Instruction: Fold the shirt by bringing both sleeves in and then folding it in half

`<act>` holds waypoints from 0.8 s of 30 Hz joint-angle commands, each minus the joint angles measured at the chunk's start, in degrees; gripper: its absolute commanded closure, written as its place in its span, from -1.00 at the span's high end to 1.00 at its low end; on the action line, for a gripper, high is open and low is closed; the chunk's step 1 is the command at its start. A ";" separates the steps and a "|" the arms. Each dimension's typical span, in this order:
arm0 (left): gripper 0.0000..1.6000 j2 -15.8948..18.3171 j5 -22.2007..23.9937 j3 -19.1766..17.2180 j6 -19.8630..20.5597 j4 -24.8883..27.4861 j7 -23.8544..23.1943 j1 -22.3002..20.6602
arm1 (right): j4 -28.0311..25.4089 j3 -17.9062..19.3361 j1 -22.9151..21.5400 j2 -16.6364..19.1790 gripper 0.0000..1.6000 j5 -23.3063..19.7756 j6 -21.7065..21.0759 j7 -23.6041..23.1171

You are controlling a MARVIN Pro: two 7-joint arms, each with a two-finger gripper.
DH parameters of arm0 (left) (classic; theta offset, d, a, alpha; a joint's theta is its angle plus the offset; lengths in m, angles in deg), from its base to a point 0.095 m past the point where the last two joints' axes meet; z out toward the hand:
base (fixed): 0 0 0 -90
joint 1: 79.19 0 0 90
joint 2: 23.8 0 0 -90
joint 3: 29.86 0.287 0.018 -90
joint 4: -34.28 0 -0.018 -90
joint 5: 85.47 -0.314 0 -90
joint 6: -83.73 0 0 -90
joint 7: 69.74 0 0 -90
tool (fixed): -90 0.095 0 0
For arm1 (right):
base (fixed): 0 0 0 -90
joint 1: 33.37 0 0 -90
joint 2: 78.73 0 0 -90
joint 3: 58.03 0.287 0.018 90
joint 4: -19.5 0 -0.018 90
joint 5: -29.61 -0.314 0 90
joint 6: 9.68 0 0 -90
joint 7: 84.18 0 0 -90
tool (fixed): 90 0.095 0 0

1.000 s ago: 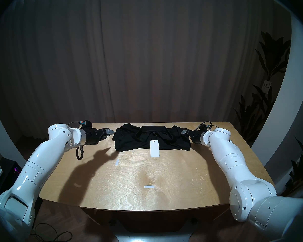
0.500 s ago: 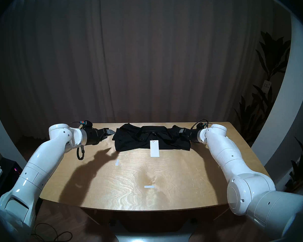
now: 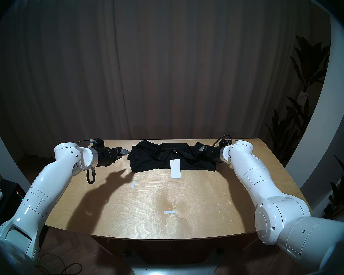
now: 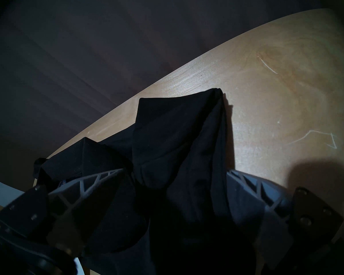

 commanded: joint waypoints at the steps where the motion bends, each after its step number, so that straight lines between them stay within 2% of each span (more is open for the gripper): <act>1: 0.26 0.31 -0.11 -0.77 -0.97 1.55 -0.03 0.16 | 2.82 -0.28 -0.22 -2.88 -0.11 -0.19 1.99 0.67; 5: 0.21 0.59 -0.04 -0.94 -1.32 1.97 0.01 0.77 | 5.68 -0.53 -1.62 -3.48 -0.40 -0.07 3.89 1.07; 6: 0.21 0.67 0.00 -1.01 -1.40 2.07 0.02 0.93 | 6.26 -0.64 -1.92 -3.53 -0.64 -0.09 4.24 1.03; 7: 0.19 0.74 0.08 -1.11 -1.51 2.18 0.05 1.15 | 6.72 -0.74 -2.11 -3.59 -0.64 -0.05 5.06 0.98; 9: 0.18 0.82 0.20 -1.27 -1.65 2.37 0.11 1.44 | 8.00 -0.68 -2.84 -3.70 -0.98 -0.23 5.85 0.97; 12: 0.17 1.01 0.36 -1.51 -1.98 2.69 0.11 2.05 | 8.28 -0.83 -3.49 -3.40 -1.00 -0.63 7.19 -0.11; 24: 0.12 1.41 0.95 -2.02 -2.67 2.51 -0.40 2.84 | -2.89 -1.47 -2.14 -2.28 -1.00 -2.35 4.02 -3.94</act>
